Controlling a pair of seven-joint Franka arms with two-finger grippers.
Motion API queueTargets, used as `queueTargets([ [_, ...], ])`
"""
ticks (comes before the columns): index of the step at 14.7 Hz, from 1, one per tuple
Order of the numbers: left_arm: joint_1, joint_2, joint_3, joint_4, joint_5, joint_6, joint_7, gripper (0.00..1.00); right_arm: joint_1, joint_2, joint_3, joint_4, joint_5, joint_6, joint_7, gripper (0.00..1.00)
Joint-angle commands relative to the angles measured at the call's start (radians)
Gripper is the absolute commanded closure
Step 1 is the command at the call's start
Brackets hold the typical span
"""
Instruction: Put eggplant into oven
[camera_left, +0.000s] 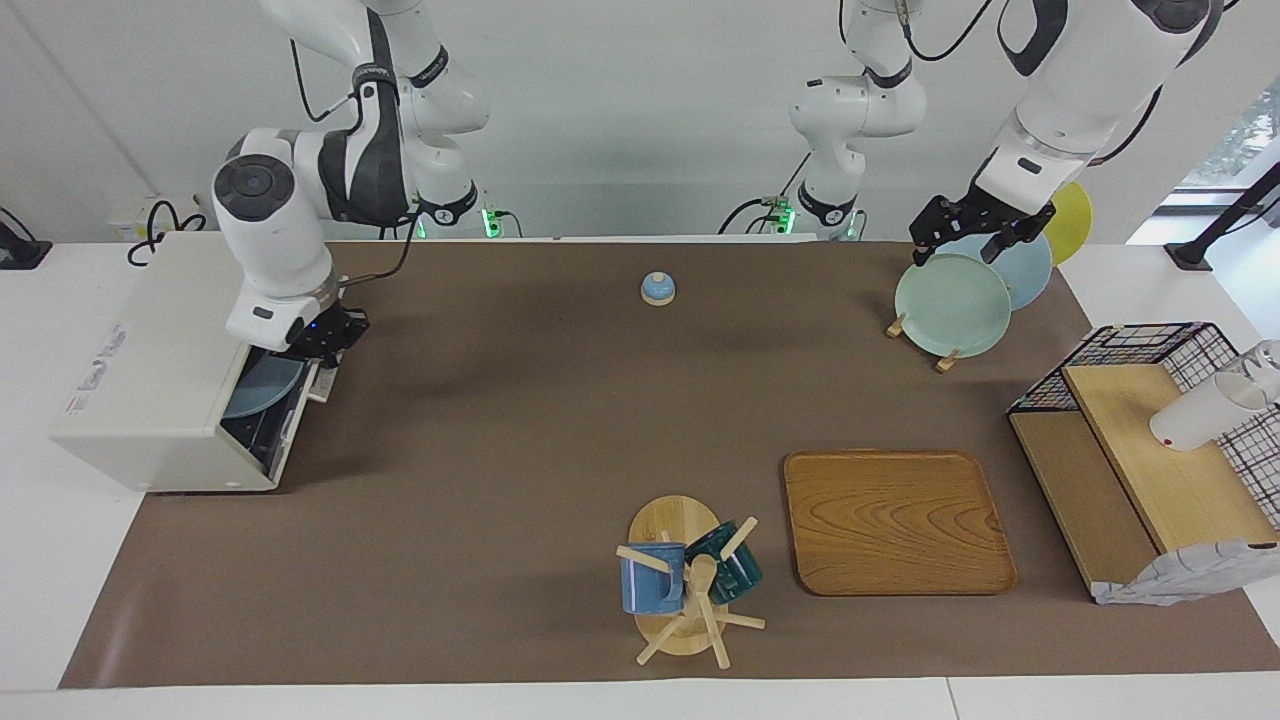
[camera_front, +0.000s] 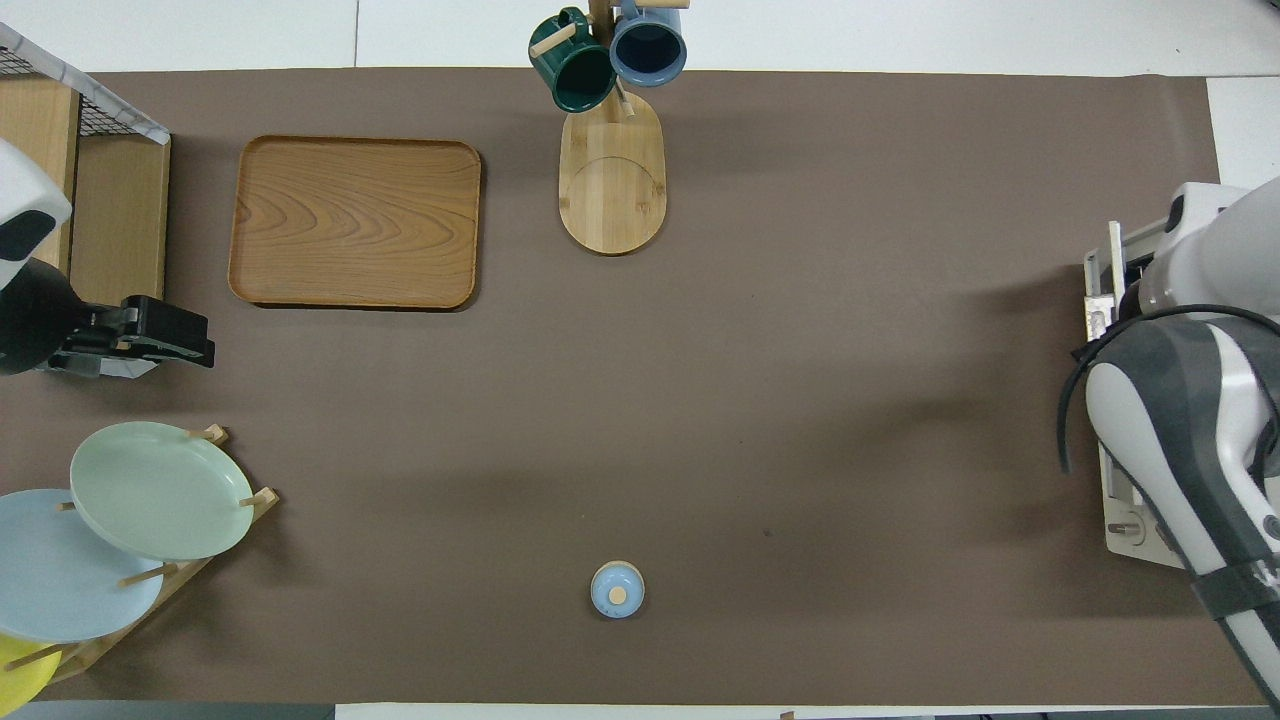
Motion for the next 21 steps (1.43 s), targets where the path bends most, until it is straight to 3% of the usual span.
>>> queueTargets([
  [1, 0.009, 0.000, -0.003, 0.003, -0.009, -0.011, 0.012, 0.00, -0.061, 0.053, -0.011, 0.057, -0.033, -0.011, -0.058, 1.00],
  [4, 0.009, 0.000, -0.003, 0.003, -0.009, -0.011, 0.012, 0.00, -0.062, 0.050, -0.006, 0.140, 0.003, -0.117, -0.060, 1.00],
  [7, 0.009, 0.000, -0.003, 0.003, -0.009, -0.011, 0.012, 0.00, -0.061, 0.054, -0.006, 0.325, 0.101, -0.283, -0.033, 1.00],
  [10, 0.009, 0.000, -0.003, 0.003, -0.008, -0.011, 0.012, 0.00, -0.049, 0.059, -0.002, 0.456, 0.108, -0.395, 0.000, 1.00],
  [12, 0.009, 0.000, -0.003, 0.003, -0.009, -0.011, 0.012, 0.00, -0.031, 0.063, 0.000, 0.478, 0.106, -0.441, 0.105, 1.00],
  [14, 0.009, 0.000, -0.003, 0.003, -0.009, -0.011, 0.012, 0.00, -0.034, 0.054, 0.001, 0.437, 0.111, -0.423, 0.135, 1.00],
  [15, 0.009, 0.000, -0.003, 0.003, -0.009, -0.011, 0.012, 0.00, -0.028, 0.051, 0.001, 0.426, 0.114, -0.418, 0.138, 0.84],
  [16, 0.009, 0.001, -0.003, 0.003, -0.008, -0.011, 0.012, 0.00, -0.022, 0.051, 0.001, 0.426, 0.122, -0.423, 0.139, 0.61],
  [17, 0.009, 0.000, -0.003, 0.003, -0.009, -0.011, 0.012, 0.00, -0.022, 0.050, 0.001, 0.426, 0.135, -0.426, 0.138, 0.01],
  [21, 0.009, 0.000, -0.003, 0.003, -0.009, -0.011, 0.012, 0.00, -0.029, 0.053, 0.000, 0.430, 0.161, -0.453, 0.242, 0.00],
])
